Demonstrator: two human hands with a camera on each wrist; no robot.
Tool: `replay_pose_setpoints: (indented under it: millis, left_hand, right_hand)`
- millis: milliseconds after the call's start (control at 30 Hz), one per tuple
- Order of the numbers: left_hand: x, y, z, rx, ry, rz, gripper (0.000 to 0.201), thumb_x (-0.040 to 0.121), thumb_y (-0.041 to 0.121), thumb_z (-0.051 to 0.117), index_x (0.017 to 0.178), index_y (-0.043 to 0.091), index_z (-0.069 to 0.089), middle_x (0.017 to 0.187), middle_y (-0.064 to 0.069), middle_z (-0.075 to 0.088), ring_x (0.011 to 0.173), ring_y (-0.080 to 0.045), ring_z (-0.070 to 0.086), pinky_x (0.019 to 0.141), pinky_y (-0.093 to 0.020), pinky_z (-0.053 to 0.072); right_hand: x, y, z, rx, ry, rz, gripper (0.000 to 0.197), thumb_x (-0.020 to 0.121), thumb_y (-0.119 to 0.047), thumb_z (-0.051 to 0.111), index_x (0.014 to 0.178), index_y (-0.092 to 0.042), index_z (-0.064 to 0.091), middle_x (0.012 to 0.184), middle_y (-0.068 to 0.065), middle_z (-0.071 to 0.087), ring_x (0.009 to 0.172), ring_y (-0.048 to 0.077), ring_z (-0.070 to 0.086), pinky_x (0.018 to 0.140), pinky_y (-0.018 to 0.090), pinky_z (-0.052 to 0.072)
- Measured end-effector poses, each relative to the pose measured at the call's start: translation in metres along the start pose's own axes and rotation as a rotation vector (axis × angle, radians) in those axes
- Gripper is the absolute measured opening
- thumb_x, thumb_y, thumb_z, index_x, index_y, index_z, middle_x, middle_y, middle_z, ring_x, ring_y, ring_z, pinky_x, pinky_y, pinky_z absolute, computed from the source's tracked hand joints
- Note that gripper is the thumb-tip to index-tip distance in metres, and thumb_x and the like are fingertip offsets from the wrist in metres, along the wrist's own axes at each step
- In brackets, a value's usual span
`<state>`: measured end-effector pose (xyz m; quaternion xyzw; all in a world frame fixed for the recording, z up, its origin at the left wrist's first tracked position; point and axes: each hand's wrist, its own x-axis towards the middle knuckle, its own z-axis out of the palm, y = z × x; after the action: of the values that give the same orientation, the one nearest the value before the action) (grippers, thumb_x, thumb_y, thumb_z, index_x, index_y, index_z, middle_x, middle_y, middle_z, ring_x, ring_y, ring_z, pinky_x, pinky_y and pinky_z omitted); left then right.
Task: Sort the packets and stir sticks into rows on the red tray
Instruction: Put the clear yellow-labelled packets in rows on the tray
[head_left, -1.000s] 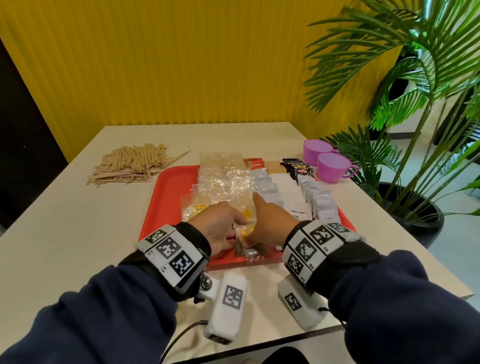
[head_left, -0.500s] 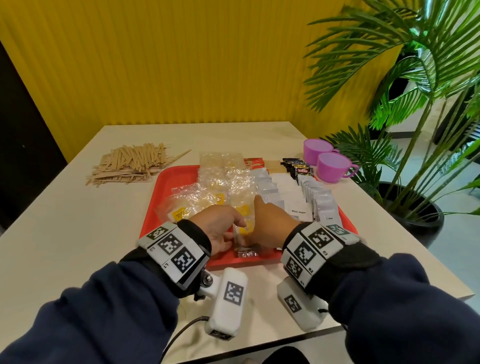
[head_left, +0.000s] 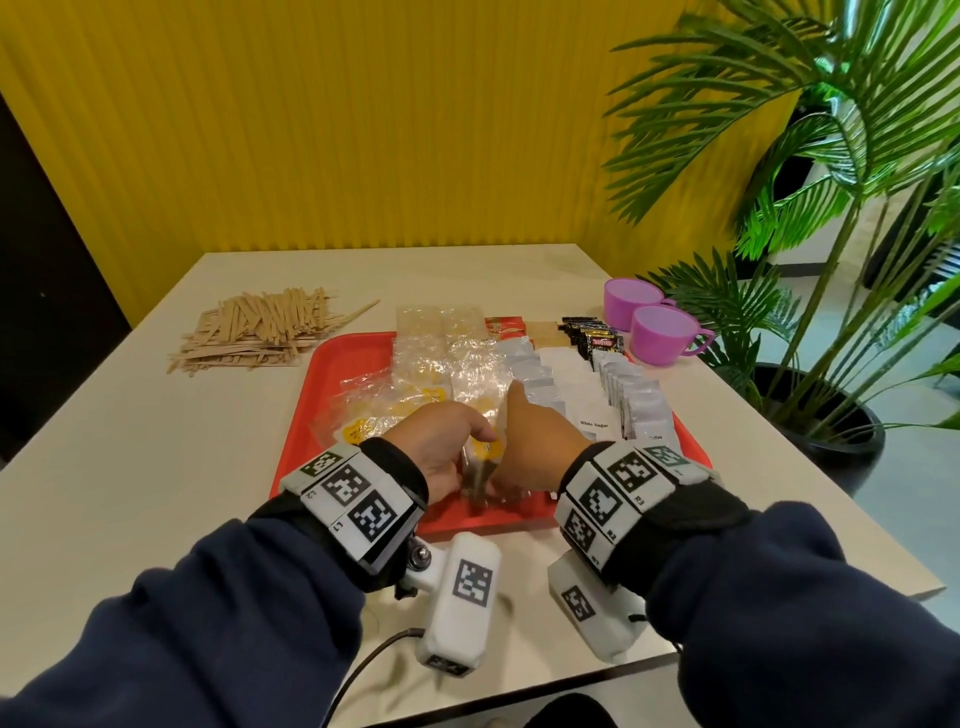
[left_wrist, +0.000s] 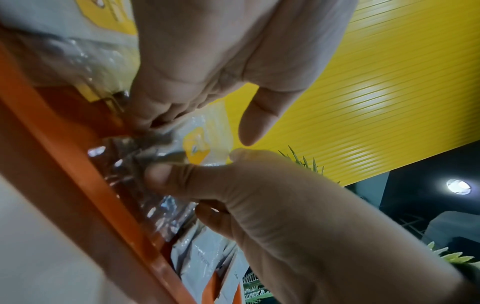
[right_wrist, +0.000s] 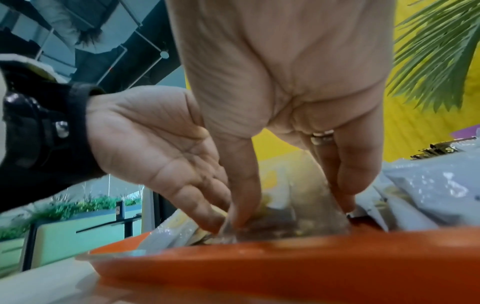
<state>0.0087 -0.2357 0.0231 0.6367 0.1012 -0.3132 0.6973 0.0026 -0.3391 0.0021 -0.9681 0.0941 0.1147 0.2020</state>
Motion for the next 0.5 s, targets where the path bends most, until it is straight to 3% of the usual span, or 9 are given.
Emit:
replay_pose_setpoints:
  millis: [33,67,133,200,267,300,367,433,500]
  left_hand:
    - [-0.0022,-0.0005,0.0002,0.009,-0.008,-0.005,0.055,0.088,-0.008,0.04,0.14,0.002,0.027,0.147,-0.022,0.025,0.045,-0.023,0.06,0.056,-0.035,0.044]
    - [-0.003,-0.0018,0.0003,0.017,-0.014,-0.011,0.058,0.088,-0.007,0.04,0.143,0.001,0.024,0.145,-0.023,0.029,0.038,-0.022,0.051,0.056,-0.034,0.042]
    - [-0.003,-0.0042,-0.0003,0.021,-0.012,-0.017,0.06,0.087,-0.007,0.04,0.144,-0.002,0.021,0.136,-0.025,0.041,0.043,-0.022,0.046,0.053,-0.031,0.04]
    - [-0.0003,-0.0058,-0.0019,0.008,0.0,-0.024,0.063,0.086,-0.007,0.041,0.145,-0.001,0.019,0.146,-0.025,0.03,0.046,-0.022,0.047,0.052,-0.027,0.042]
    - [0.0047,-0.0081,-0.0036,0.014,-0.007,-0.026,0.062,0.085,-0.005,0.042,0.144,0.002,0.023,0.142,-0.025,0.035,0.052,-0.023,0.045,0.065,-0.03,0.041]
    - [0.0051,-0.0087,-0.0042,0.006,-0.012,-0.02,0.058,0.085,-0.005,0.042,0.141,0.005,0.03,0.123,-0.026,0.049,0.052,-0.022,0.044,0.067,-0.033,0.04]
    - [0.0031,-0.0072,-0.0032,-0.028,-0.012,-0.014,0.041,0.086,-0.006,0.04,0.123,0.011,0.04,0.08,-0.018,0.048,0.038,-0.021,0.047,0.066,-0.037,0.041]
    - [-0.0001,-0.0053,-0.0009,-0.046,-0.017,0.001,0.046,0.087,-0.008,0.039,0.131,0.005,0.033,0.108,-0.018,0.056,0.028,-0.02,0.049,0.071,-0.038,0.043]
    - [-0.0002,-0.0029,0.0009,-0.039,0.002,0.026,0.06,0.087,-0.007,0.038,0.143,0.009,0.023,0.144,-0.02,0.035,0.024,-0.017,0.047,0.061,-0.034,0.048]
  right_hand:
    - [-0.0018,0.0004,-0.0006,0.017,-0.023,0.004,0.113,0.077,-0.017,0.074,0.146,-0.001,-0.014,0.125,0.017,0.054,0.111,0.028,0.056,0.067,0.027,0.042]
    - [-0.0036,0.0013,-0.001,0.041,-0.037,0.005,0.115,0.075,-0.019,0.076,0.146,-0.001,-0.012,0.127,0.016,0.053,0.112,0.027,0.055,0.07,0.026,0.041]
    - [-0.0073,0.004,-0.0021,0.104,-0.048,-0.003,0.113,0.075,-0.024,0.076,0.147,-0.002,-0.008,0.131,0.013,0.05,0.115,0.026,0.052,0.073,0.025,0.041]
    - [-0.009,0.0066,-0.0025,0.152,-0.053,-0.005,0.106,0.078,-0.026,0.073,0.148,-0.003,-0.004,0.136,0.012,0.046,0.117,0.025,0.05,0.078,0.025,0.042]
    - [-0.0078,0.0086,-0.0016,0.154,-0.06,-0.002,0.1,0.078,-0.021,0.072,0.147,-0.004,0.001,0.133,0.013,0.048,0.114,0.025,0.052,0.081,0.028,0.045]
    - [-0.0069,0.0086,-0.0009,0.138,-0.067,-0.003,0.099,0.077,-0.017,0.072,0.147,-0.005,0.002,0.129,0.014,0.05,0.111,0.026,0.053,0.078,0.029,0.048]
    - [-0.0049,0.0077,0.0011,0.083,-0.077,-0.013,0.101,0.077,-0.011,0.072,0.147,-0.006,-0.001,0.123,0.016,0.053,0.107,0.028,0.056,0.066,0.026,0.046]
    - [-0.0024,0.0073,0.0027,0.04,-0.056,-0.026,0.099,0.081,-0.007,0.066,0.147,-0.005,-0.008,0.125,0.018,0.052,0.11,0.029,0.055,0.065,0.027,0.04]
    - [0.0,0.0084,0.0029,0.034,-0.014,-0.037,0.091,0.086,-0.006,0.057,0.147,-0.004,-0.011,0.128,0.02,0.049,0.113,0.03,0.054,0.066,0.025,0.037]
